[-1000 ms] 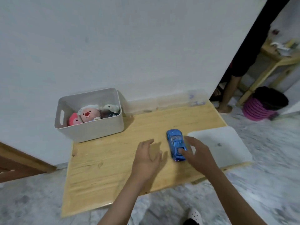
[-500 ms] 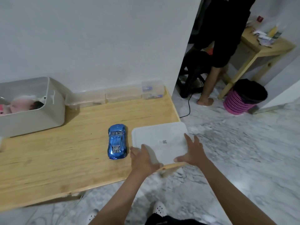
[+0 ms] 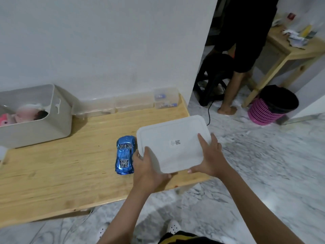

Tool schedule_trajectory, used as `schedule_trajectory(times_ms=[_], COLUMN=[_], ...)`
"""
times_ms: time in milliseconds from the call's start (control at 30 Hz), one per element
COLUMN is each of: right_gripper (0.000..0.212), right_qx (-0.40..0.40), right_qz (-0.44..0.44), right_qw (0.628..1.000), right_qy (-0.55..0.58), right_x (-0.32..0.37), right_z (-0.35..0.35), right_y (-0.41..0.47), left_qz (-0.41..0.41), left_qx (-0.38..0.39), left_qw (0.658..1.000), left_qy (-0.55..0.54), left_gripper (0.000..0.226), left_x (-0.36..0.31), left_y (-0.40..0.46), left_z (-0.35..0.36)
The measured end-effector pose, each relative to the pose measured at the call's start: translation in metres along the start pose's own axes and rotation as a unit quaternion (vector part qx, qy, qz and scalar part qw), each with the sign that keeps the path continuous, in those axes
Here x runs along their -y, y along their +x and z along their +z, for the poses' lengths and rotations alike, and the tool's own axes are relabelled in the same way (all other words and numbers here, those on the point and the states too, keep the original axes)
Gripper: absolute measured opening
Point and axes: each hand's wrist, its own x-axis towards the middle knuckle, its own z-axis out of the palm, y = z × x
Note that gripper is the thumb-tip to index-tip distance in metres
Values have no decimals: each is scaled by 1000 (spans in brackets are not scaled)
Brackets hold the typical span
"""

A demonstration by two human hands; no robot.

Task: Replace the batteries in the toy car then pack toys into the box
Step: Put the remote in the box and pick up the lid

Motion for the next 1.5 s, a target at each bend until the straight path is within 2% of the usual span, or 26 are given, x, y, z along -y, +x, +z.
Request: schedule_trajectory(times_ms=[200,267,367,600,800,933,1100,1233,1333,1500], right_gripper=[130,122,121,110,107,109,109,115,112,107], right_qx=[-117,-116,-88,-124,-114,-116,-102,-68,-86,-164], right_qz=[-139,-147,-151,-214,-203,-175,-144,-120,-126,-158], right_qw=[983,982,984,967,969,975,983,989,986,973], right_qy=[-40,-2,32,63,88,72,46,61,62,30], right_x=[91,138,214,376,475,505,512,513,513,508], right_z=[-2,0,14,77,118,131,135,150,158,173], right_y=[12,17,27,61,89,112,140,147,147,151], left_qz=[72,64,64,48,11,-2,-23,-13,-10,-3], left_qx=[-73,-99,-125,-131,-103,-78,-54,-37,-32,-30], left_qw=[994,992,989,990,994,996,997,999,999,998], left_qy=[-45,-46,-50,-34,-37,-52,-58,-18,-22,-54], left_gripper=[125,126,126,111,124,131,134,114,109,128], left_x=[26,47,91,191,253,272,276,281,289,297], left_y=[4,10,21,53,93,123,159,172,176,176], left_z=[-112,-154,-218,-361,-448,-472,-467,-462,-461,-457])
